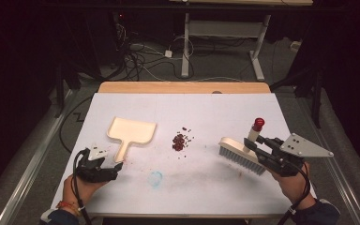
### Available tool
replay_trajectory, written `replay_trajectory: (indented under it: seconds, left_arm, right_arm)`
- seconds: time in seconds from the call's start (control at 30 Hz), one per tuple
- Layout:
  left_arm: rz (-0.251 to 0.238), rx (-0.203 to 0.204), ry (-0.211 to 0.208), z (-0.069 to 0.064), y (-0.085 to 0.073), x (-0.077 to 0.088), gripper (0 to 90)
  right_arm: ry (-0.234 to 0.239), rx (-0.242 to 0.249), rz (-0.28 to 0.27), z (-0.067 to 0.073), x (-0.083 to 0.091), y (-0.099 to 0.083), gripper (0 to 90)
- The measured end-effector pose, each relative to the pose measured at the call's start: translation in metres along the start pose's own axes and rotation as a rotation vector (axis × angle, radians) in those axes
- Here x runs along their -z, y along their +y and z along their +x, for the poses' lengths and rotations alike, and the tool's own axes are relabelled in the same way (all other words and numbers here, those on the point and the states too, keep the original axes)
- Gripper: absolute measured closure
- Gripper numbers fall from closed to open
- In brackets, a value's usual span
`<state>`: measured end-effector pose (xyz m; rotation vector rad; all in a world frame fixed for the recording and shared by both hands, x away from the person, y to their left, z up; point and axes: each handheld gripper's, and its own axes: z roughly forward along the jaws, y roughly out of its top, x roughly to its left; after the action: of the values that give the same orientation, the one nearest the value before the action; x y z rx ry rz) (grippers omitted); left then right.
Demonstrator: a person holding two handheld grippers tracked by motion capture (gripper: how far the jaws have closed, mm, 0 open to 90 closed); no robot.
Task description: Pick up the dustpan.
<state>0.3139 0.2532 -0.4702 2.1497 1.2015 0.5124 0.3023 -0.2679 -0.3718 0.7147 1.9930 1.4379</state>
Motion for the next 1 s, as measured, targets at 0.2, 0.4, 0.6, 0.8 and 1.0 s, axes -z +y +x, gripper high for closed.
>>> replay_trajectory:
  seconds: [0.2,0.4,0.6,0.8,1.0]
  left_arm:
    - [0.009,0.009,0.004,0.007,0.011,-0.016,21.7]
    - [0.041,0.057,-0.006,0.023,0.020,-0.036,21.7]
    - [0.101,0.060,-0.024,0.024,0.028,-0.055,24.3]
    - [0.099,0.095,-0.053,0.027,0.036,-0.062,40.8]
    - [0.095,0.105,-0.049,0.026,0.037,-0.063,51.5]
  right_arm:
    - [-0.011,-0.003,-0.031,-0.001,0.001,0.001,70.1]
    - [-0.020,0.004,-0.031,0.000,0.003,0.002,70.0]
    - [-0.024,0.008,-0.023,0.002,0.003,0.002,70.0]
    - [-0.013,-0.001,-0.015,0.002,0.000,0.002,70.0]
    - [-0.010,-0.002,-0.008,0.001,-0.005,0.001,70.0]
